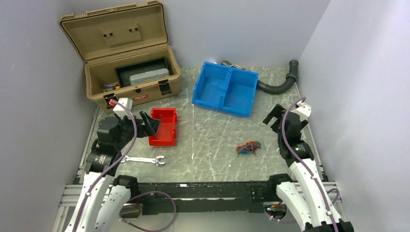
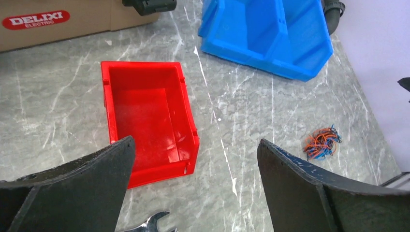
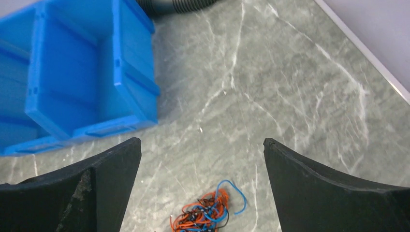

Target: Untangle the cables

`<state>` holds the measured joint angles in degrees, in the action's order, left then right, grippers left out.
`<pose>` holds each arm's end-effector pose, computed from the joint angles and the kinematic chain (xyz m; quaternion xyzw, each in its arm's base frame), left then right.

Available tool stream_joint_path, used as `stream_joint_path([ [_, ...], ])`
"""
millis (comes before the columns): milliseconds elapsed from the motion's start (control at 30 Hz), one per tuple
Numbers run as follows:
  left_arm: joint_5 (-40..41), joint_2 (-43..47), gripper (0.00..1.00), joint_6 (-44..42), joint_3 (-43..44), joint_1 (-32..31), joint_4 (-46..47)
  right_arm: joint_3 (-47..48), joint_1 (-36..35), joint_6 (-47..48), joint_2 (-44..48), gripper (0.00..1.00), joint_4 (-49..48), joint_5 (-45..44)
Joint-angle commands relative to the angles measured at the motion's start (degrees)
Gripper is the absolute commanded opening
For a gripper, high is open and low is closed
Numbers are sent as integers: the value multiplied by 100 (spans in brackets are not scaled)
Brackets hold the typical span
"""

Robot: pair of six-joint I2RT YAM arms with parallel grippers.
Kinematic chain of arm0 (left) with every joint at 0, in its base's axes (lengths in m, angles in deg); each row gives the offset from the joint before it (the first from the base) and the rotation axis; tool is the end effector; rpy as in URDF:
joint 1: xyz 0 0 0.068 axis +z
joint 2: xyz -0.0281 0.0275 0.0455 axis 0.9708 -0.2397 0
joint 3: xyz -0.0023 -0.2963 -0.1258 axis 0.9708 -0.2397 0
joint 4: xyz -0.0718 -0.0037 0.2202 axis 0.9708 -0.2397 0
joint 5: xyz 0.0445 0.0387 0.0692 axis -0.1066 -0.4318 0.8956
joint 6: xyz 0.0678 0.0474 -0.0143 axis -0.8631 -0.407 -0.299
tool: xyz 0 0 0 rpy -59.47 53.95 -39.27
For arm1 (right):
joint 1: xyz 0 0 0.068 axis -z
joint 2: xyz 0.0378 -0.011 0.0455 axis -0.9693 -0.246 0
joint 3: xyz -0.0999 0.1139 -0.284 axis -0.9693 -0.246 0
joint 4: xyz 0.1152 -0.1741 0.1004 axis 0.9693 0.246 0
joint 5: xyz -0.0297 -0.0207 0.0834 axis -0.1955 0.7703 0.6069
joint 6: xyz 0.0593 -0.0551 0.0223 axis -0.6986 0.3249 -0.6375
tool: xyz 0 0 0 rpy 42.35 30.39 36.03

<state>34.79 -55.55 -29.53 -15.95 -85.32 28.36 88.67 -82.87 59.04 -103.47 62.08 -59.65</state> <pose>0.0910 -0.0315 0.3277 -0.0271 0.7997 -0.2503 0.5450 0.1232 -0.0135 0.2994 0.2552 0.7899 0.0007 0.5577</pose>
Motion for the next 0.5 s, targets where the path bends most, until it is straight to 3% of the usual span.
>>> stream_joint_path([
  [0,-325,168,99,47,-107,14,272,113,0,-461,-153,100,825,-258],
  [100,-538,195,99,418,-282,15,489,256,13,-672,-410,100,1259,-336],
  [233,-1259,49,99,1277,-987,-241,1642,355,19,-992,-622,100,1464,-49],
  [467,48,-529,99,962,-769,-1732,1653,-181,39,-1749,-840,79,1166,324],
])
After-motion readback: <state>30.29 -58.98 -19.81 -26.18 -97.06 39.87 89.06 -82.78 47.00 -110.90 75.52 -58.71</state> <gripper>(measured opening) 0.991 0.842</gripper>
